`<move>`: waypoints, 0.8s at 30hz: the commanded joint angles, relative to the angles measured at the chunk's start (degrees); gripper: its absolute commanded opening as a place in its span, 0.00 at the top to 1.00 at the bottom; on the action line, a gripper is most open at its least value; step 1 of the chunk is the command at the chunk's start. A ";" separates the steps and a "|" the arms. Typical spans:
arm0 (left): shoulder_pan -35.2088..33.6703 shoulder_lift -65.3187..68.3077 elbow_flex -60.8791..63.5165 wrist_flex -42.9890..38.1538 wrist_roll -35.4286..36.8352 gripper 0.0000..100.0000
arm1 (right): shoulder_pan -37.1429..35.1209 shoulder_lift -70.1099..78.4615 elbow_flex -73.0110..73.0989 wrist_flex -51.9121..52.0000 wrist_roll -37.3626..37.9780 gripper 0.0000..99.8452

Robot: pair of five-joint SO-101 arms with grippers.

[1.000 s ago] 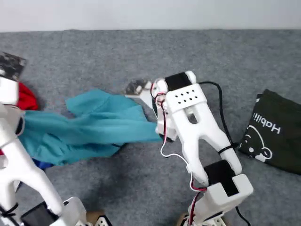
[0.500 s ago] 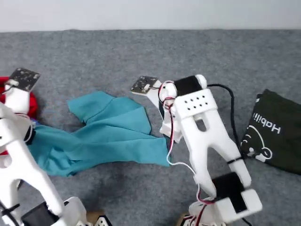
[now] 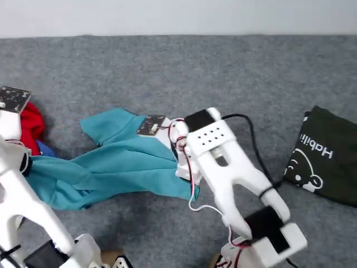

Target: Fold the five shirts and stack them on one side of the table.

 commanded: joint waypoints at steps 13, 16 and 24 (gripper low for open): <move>-0.44 -2.02 -0.13 -0.18 0.79 1.00 | -3.56 17.80 -17.41 -1.54 0.18 0.77; -0.26 -2.02 0.84 -0.18 0.79 1.00 | -3.56 19.74 -18.29 -1.54 -1.58 0.77; -0.18 -2.02 2.51 -0.44 0.79 1.00 | -4.79 20.97 -19.25 4.35 -3.52 0.78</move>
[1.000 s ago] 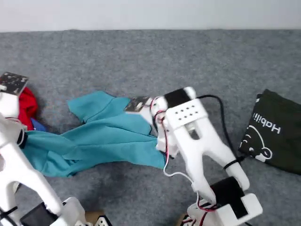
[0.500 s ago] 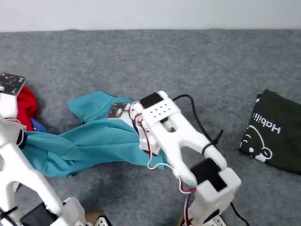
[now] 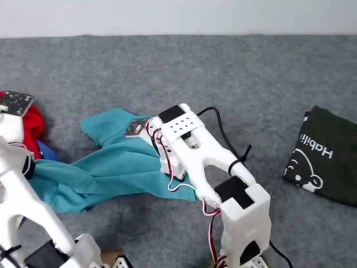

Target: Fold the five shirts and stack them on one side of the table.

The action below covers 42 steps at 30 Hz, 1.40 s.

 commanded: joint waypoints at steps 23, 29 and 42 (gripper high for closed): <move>-0.18 -2.02 -0.22 -0.18 0.70 1.00 | -6.20 4.88 -2.99 5.76 -0.88 0.86; -0.35 -2.02 -0.22 -0.09 0.70 1.00 | -6.64 8.57 -3.16 5.85 -1.05 0.87; -0.18 -2.02 -0.22 -0.35 0.70 1.00 | -9.54 8.40 -3.25 11.21 -0.62 0.99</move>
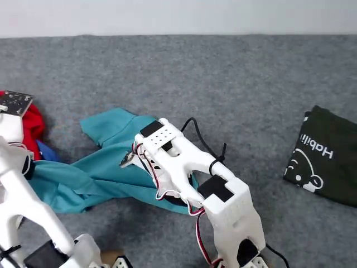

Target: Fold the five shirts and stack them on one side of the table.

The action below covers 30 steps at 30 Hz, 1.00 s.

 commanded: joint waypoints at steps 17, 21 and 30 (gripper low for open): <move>-0.53 -2.99 -0.66 -0.09 2.81 1.00 | 6.64 -22.29 -9.58 2.68 -0.26 0.99; 2.37 -10.64 -0.57 -0.09 7.12 1.00 | 12.70 -34.07 -9.67 2.59 -0.35 0.99; 23.91 -27.87 -0.57 -1.67 19.87 0.99 | 24.84 -55.78 -12.48 0.22 -0.26 0.99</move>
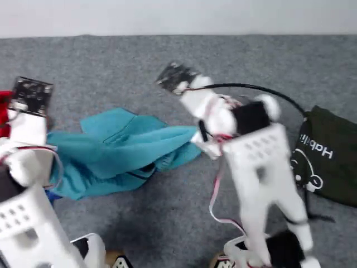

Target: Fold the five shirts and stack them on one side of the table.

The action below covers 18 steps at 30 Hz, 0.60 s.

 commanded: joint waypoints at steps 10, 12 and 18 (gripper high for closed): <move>9.93 -4.13 -10.59 -16.97 15.03 0.99 | 15.34 -12.35 -20.84 -4.70 -0.26 0.99; 9.93 -4.22 -12.18 -20.92 15.03 0.99 | 16.66 -12.35 -24.09 -5.05 -0.26 0.99; 10.02 -4.13 -20.88 -32.09 14.95 0.99 | 20.35 -12.44 -29.36 -4.44 -0.09 0.99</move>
